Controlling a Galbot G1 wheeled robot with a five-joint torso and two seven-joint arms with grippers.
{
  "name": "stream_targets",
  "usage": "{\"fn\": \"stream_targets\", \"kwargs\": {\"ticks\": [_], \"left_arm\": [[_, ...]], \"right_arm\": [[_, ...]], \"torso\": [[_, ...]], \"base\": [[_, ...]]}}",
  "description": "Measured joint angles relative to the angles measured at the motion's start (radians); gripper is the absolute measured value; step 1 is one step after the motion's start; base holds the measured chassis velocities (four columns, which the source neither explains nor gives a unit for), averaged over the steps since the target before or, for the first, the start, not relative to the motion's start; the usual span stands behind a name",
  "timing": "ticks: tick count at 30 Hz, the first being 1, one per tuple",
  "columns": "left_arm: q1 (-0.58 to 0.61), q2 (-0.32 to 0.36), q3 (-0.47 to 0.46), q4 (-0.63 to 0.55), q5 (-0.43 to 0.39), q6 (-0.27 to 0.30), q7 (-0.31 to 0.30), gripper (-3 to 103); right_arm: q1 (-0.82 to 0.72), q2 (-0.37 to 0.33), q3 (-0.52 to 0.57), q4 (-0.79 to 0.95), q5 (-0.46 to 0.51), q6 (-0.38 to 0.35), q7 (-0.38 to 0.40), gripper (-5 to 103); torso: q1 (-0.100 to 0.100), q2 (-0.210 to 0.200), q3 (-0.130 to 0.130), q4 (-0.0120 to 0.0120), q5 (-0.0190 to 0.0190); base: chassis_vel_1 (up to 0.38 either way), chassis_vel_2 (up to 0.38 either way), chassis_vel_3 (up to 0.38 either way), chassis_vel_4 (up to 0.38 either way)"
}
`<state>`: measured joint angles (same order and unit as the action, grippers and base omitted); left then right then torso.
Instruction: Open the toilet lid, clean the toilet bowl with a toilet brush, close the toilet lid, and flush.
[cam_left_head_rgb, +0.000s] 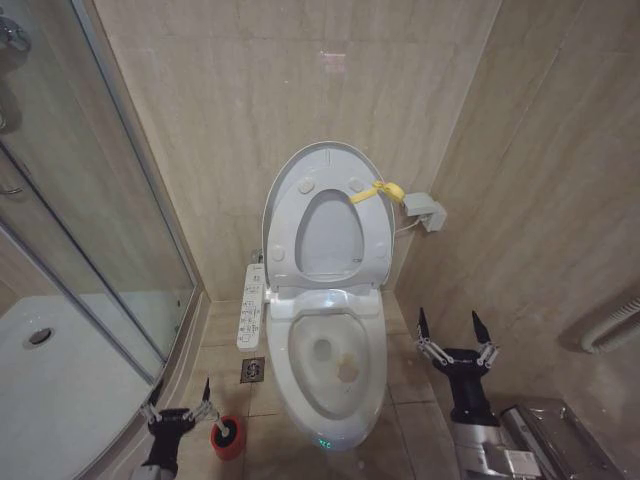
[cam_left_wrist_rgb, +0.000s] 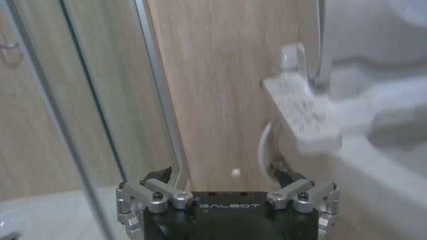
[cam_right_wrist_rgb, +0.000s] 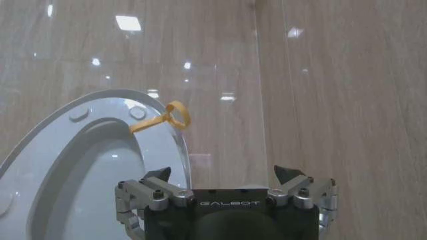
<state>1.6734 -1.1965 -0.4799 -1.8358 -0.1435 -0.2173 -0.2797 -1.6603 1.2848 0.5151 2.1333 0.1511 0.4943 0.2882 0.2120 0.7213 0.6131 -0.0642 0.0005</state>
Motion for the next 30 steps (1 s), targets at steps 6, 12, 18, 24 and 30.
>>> {"fn": "stream_targets", "kwargs": {"ticks": [6,12,18,24,30], "left_arm": [[-0.034,-0.023,0.011,0.114,-0.015,-0.056,0.071,100],[-0.069,-0.053,0.036,0.233,-0.017,-0.123,0.144,100],[-0.103,-0.073,0.033,0.295,-0.018,-0.139,0.14,100],[-0.15,-0.096,0.034,0.348,-0.032,-0.139,0.14,100],[-0.232,-0.135,0.056,0.479,-0.048,-0.14,0.178,100]], "right_arm": [[0.018,-0.009,0.0,-0.013,0.016,0.001,-0.002,100],[0.021,0.0,-0.001,-0.018,0.018,0.003,-0.006,100],[0.016,-0.009,-0.001,-0.019,0.018,0.012,-0.009,100],[0.018,-0.021,0.0,-0.019,0.022,0.016,-0.01,100],[0.024,-0.028,-0.003,-0.025,0.024,0.016,-0.013,100]], "torso": [[0.0,0.0,0.0,-0.0002,0.0],[0.0,0.0,0.0,0.0,0.0],[0.0,0.0,0.0,0.0,0.0001],[0.0,0.0,0.0,0.0002,0.0002],[0.0,0.0,0.0,0.0,0.0001]], "base": [[0.0,0.0,0.0,0.0],[0.0,0.0,0.0,0.0],[0.0,0.0,0.0,0.0],[0.0,0.0,0.0,0.0],[0.0,0.0,0.0,0.0]]}}
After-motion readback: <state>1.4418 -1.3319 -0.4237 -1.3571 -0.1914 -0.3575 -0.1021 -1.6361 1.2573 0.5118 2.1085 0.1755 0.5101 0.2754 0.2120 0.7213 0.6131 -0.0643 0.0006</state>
